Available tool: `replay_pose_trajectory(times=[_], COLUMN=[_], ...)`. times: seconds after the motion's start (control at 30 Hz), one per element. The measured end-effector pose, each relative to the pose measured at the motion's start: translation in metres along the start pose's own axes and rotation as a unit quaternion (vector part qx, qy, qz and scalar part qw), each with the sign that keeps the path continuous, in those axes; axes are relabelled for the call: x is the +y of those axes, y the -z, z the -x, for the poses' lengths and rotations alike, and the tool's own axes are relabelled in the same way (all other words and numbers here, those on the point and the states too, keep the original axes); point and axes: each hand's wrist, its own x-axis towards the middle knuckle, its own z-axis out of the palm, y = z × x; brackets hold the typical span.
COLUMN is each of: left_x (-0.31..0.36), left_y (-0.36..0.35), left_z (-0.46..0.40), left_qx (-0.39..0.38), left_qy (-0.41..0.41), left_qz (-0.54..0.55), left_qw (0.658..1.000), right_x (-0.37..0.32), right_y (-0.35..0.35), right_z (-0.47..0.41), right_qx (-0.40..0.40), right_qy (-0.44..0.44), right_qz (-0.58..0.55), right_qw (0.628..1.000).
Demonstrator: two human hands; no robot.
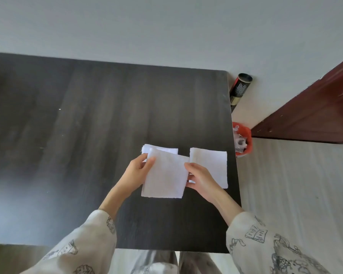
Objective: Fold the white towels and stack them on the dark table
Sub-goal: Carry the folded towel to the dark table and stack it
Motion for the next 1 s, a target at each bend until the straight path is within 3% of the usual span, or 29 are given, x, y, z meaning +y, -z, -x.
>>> replay_pose_trajectory(times=[0.37,0.6,1.0], left_x=[-0.025,-0.035,-0.035], left_y=[0.029,0.029,0.028], left_z=[-0.066,-0.084,-0.089], left_qx=[-0.017,0.000,0.006], left_qy=[0.094,0.080,0.064], left_qz=[-0.053,-0.144,-0.204], left_qw=[0.994,0.986,0.977], right_x=[-0.016,-0.013,-0.012], right_y=[-0.027,-0.028,-0.031], right_z=[-0.048,-0.068,-0.075], right_qx=[0.117,0.132,0.143], right_qy=[0.030,0.027,0.026], right_qz=[0.145,0.213,0.249], right_qw=[0.982,0.968,0.957])
